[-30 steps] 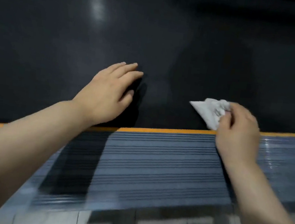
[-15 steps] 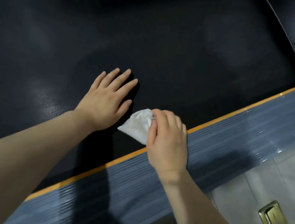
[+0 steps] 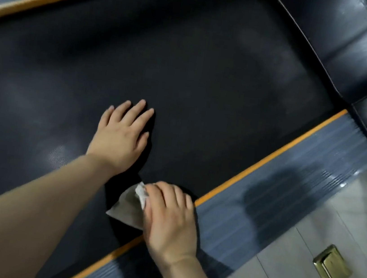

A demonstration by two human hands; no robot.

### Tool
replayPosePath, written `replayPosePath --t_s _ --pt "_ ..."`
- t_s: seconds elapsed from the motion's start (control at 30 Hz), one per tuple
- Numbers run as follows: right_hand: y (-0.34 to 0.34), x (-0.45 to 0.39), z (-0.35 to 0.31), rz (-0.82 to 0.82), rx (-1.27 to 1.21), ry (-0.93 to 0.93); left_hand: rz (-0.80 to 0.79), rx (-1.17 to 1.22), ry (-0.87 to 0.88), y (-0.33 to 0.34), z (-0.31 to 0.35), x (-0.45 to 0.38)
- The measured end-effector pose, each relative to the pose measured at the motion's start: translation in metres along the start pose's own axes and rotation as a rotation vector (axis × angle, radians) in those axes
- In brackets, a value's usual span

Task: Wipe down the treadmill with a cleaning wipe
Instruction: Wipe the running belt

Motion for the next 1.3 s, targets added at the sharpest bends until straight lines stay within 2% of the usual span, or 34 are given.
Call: replayPosePath --t_s 0.1,0.17,0.27,0.4,0.5,0.6,0.67,0.73,0.8,1.0,1.1,1.13,1.23,1.3 --pt "-0.004 0.0 -0.001 0.002 -0.118 0.005 0.009 -0.028 0.018 0.008 -0.004 0.006" --pt "-0.009 -0.006 0.005 0.049 -0.321 0.035 0.03 -0.026 0.002 0.01 -0.004 0.005" --pt "-0.029 -0.025 0.033 0.118 -0.624 0.2 0.038 -0.018 0.009 0.011 -0.002 0.004" --pt "-0.075 -0.077 0.113 0.287 -0.489 0.311 0.039 0.0 -0.023 0.002 0.004 -0.003" --pt "-0.105 -0.13 0.187 0.469 -0.413 0.516 0.081 0.027 -0.037 -0.017 0.008 -0.035" --pt "-0.139 -0.174 0.245 0.686 -0.391 0.698 0.135 0.036 0.07 -0.029 0.012 -0.079" --pt "-0.156 -0.19 0.277 0.74 -0.347 0.84 0.141 0.019 0.141 -0.032 0.016 -0.113" --pt "-0.159 -0.197 0.304 0.669 -0.221 0.946 0.117 -0.007 0.156 -0.035 0.019 -0.147" --pt "-0.153 -0.2 0.315 0.527 -0.14 0.965 0.072 -0.04 0.145 -0.036 0.017 -0.175" --pt "-0.129 -0.204 0.293 0.137 0.01 0.844 0.048 -0.08 0.185 -0.029 0.005 -0.198" --pt "-0.113 -0.204 0.28 0.129 0.195 0.663 0.05 -0.053 0.183 -0.03 0.006 -0.199" --pt "-0.113 -0.204 0.281 0.108 0.262 0.662 0.046 -0.049 0.184 -0.031 0.007 -0.199" --pt "-0.129 -0.202 0.299 0.147 0.356 0.713 0.029 -0.055 0.178 -0.032 0.006 -0.2" --pt "-0.143 -0.198 0.311 0.185 0.264 0.851 0.015 -0.061 0.174 -0.033 0.006 -0.201"
Point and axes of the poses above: each hand's wrist, its own x-axis away from the middle knuckle, its own y-axis out of the palm, z = x × y, the point moved 2 cm from there along -x, towards the middle knuckle, and after that the axes turned 2 degrees about -y, right-handed, at the moved point
